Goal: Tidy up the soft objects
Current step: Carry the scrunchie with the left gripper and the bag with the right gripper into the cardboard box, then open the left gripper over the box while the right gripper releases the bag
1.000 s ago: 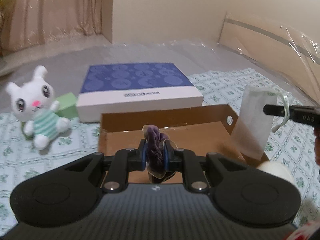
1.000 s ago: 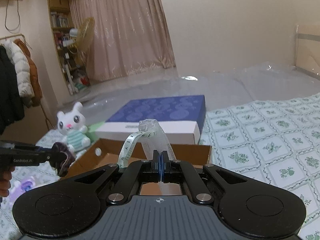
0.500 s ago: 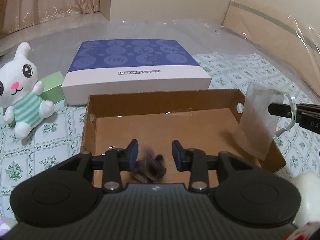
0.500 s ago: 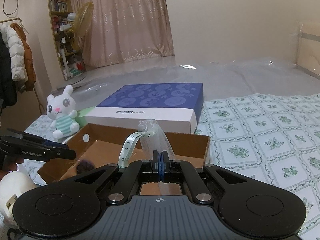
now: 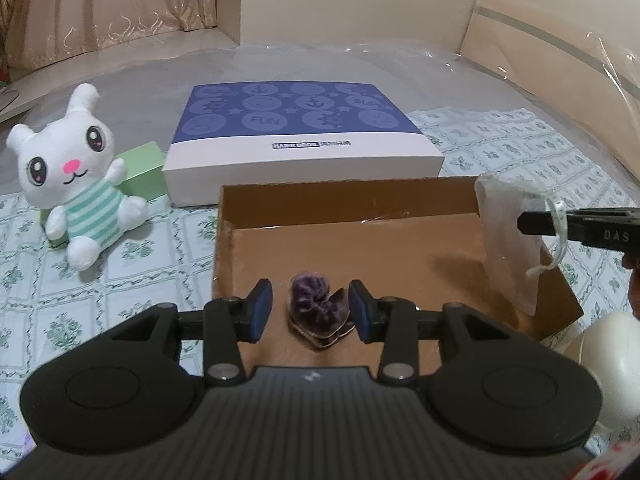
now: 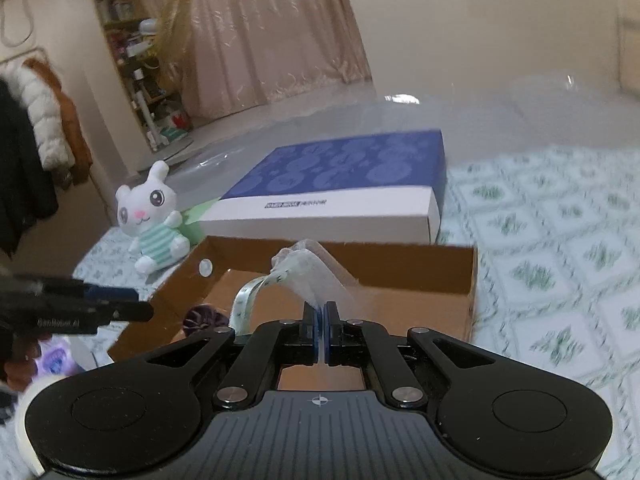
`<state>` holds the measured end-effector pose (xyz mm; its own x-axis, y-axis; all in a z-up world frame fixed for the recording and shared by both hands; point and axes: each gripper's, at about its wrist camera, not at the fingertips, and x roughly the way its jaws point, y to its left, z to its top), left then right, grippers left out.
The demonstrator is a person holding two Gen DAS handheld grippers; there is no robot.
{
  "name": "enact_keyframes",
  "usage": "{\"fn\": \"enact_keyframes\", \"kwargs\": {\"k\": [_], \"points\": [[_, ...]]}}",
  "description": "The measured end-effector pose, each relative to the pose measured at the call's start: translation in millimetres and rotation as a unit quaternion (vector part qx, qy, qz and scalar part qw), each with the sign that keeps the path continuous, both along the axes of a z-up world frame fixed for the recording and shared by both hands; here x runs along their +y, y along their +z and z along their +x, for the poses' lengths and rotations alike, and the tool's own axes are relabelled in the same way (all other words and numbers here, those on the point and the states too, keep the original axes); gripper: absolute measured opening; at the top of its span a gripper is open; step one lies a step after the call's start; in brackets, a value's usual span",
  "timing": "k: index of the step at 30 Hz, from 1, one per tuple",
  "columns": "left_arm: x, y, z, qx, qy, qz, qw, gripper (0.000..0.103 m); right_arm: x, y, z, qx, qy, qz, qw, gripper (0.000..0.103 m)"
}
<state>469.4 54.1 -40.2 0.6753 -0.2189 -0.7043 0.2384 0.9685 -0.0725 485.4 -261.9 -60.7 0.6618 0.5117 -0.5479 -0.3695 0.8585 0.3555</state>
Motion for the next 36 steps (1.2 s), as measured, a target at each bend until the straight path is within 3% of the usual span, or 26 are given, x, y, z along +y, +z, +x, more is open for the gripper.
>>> {"fn": "enact_keyframes", "kwargs": {"k": [3, 5, 6, 13, 17, 21, 23, 27, 31, 36], "points": [[3.3, 2.1, -6.9, -0.001, 0.002, -0.001, 1.0, 0.04, 0.9, -0.8, -0.1, 0.009, -0.007, -0.008, 1.0, 0.023], [4.5, 3.3, -11.9, -0.002, 0.003, 0.0, 1.0, 0.041, -0.2, -1.4, -2.7, 0.012, -0.012, -0.011, 1.0, 0.05], [5.2, 4.0, -14.6, -0.002, 0.003, 0.001, 1.0, 0.041, -1.7, -1.6, -4.7, 0.011, -0.014, -0.009, 1.0, 0.052], [11.2, 11.2, -32.1, -0.004, 0.008, 0.001, 1.0, 0.042, -4.7, -3.4, -13.5, 0.018, -0.008, -0.027, 0.999, 0.053], [13.1, 14.7, -35.5, -0.008, 0.011, 0.004, 0.9999, 0.042, -0.5, 8.4, 1.4, -0.003, -0.017, -0.037, 0.999, 0.053], [16.9, 15.9, -34.3, -0.008, 0.015, -0.001, 0.9999, 0.042, 22.9, 0.6, 24.0, 0.043, 0.027, -0.153, 0.987, 0.053], [18.1, 14.8, -32.5, -0.006, 0.017, 0.0, 0.9998, 0.042, 28.7, -7.0, 21.5, 0.04, 0.043, -0.195, 0.979, 0.053], [19.3, 11.8, -30.6, -0.004, 0.019, 0.003, 0.9998, 0.042, 10.3, -14.1, 15.8, 0.055, 0.038, -0.141, 0.988, 0.053], [17.4, 10.2, -33.2, -0.004, 0.017, 0.003, 0.9998, 0.042, 2.6, -14.8, 8.3, 0.051, 0.037, -0.135, 0.989, 0.053], [15.1, 12.7, -39.2, -0.005, 0.015, 0.007, 0.9999, 0.042, -7.9, -4.4, 4.6, 0.051, 0.029, -0.094, 0.994, 0.053]]}}
